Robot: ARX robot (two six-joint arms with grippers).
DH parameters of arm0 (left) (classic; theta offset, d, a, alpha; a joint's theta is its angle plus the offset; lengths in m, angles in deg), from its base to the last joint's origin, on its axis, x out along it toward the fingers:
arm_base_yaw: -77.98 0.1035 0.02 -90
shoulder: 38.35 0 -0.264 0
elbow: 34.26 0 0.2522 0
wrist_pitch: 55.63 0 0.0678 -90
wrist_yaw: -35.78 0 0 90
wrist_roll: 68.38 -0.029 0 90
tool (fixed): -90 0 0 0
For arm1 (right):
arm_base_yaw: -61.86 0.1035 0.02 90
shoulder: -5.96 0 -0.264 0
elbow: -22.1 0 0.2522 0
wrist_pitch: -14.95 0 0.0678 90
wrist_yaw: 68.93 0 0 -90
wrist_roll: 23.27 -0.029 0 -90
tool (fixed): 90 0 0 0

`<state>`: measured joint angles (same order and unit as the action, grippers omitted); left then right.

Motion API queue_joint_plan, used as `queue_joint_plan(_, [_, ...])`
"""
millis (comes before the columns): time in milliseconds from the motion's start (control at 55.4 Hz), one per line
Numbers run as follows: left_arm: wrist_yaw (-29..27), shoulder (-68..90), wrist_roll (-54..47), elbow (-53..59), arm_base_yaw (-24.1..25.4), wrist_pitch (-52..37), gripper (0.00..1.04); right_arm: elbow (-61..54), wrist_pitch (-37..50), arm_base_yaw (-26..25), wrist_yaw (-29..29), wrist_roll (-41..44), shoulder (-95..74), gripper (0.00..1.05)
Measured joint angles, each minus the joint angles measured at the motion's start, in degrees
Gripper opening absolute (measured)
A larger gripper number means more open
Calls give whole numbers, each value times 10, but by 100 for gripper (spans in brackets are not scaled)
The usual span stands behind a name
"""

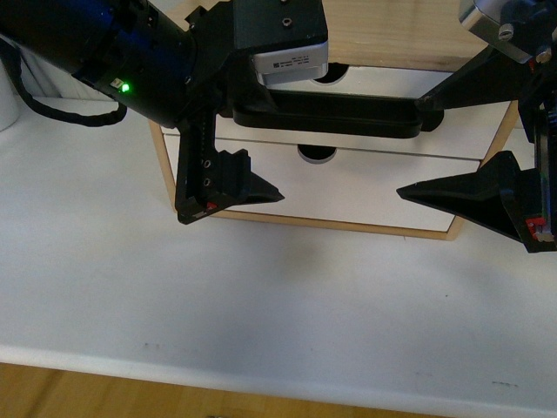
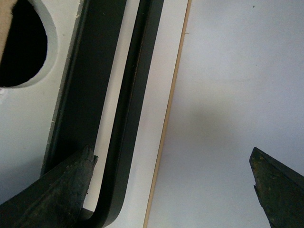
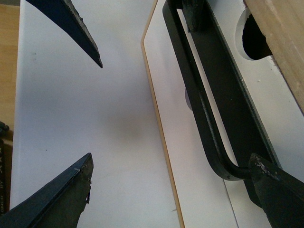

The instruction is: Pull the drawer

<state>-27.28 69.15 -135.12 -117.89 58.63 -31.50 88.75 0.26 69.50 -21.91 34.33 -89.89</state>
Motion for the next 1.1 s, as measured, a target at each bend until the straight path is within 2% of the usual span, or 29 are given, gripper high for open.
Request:
queue_joint_plan(523, [1,5,-14,-9,0,21,99,16,-3,18,0,7,-28,96])
queue_joint_plan(1101, [5,5,-14,-8,2,21,99,29,-20,31,19,56,-39,96])
